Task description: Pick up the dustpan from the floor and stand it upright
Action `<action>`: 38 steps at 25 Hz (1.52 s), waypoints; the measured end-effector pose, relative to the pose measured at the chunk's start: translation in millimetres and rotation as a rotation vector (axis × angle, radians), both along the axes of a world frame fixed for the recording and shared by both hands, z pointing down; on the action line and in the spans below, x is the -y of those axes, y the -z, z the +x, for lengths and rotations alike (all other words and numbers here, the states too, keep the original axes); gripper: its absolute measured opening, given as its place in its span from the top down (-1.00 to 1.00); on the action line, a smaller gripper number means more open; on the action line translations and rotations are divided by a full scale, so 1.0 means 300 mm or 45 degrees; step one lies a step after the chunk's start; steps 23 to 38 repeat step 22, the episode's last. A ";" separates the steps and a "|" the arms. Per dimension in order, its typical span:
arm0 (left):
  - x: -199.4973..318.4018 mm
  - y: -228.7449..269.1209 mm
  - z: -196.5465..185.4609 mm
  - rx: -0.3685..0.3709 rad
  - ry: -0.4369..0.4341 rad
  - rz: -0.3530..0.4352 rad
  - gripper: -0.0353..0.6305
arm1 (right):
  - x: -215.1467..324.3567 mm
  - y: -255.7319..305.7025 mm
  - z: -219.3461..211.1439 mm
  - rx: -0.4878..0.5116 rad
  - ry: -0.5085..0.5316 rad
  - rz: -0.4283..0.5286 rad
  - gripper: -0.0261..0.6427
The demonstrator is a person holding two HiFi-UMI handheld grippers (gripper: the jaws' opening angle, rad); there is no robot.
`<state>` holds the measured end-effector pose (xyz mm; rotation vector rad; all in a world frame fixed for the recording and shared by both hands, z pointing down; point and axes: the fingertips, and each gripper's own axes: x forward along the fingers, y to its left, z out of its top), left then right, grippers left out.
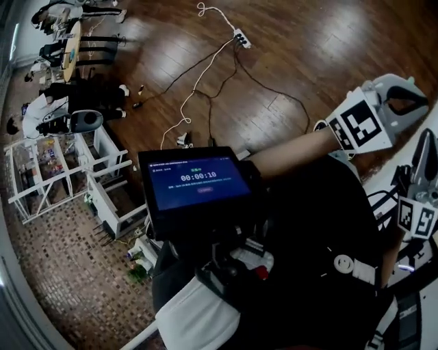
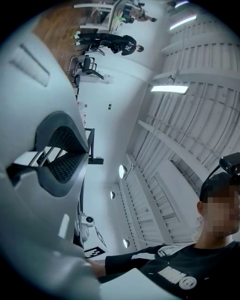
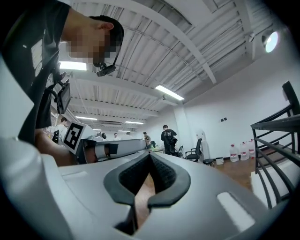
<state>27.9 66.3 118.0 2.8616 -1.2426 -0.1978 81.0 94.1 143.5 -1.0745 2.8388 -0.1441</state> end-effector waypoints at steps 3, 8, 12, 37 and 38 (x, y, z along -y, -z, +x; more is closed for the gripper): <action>-0.008 0.010 -0.026 0.016 -0.010 0.019 0.84 | -0.005 -0.009 -0.032 0.036 0.010 0.007 0.92; 0.023 0.037 -0.037 -0.012 0.011 0.003 0.84 | 0.014 0.061 -0.079 0.011 0.073 0.044 0.92; 0.025 0.034 -0.054 -0.018 0.021 0.006 0.84 | 0.014 0.057 -0.090 0.008 0.080 0.050 0.92; 0.025 0.038 -0.046 0.014 0.013 0.010 0.84 | 0.029 0.034 -0.072 0.009 0.065 0.030 0.92; 0.025 0.038 -0.046 0.014 0.013 0.010 0.84 | 0.029 0.034 -0.072 0.009 0.065 0.030 0.92</action>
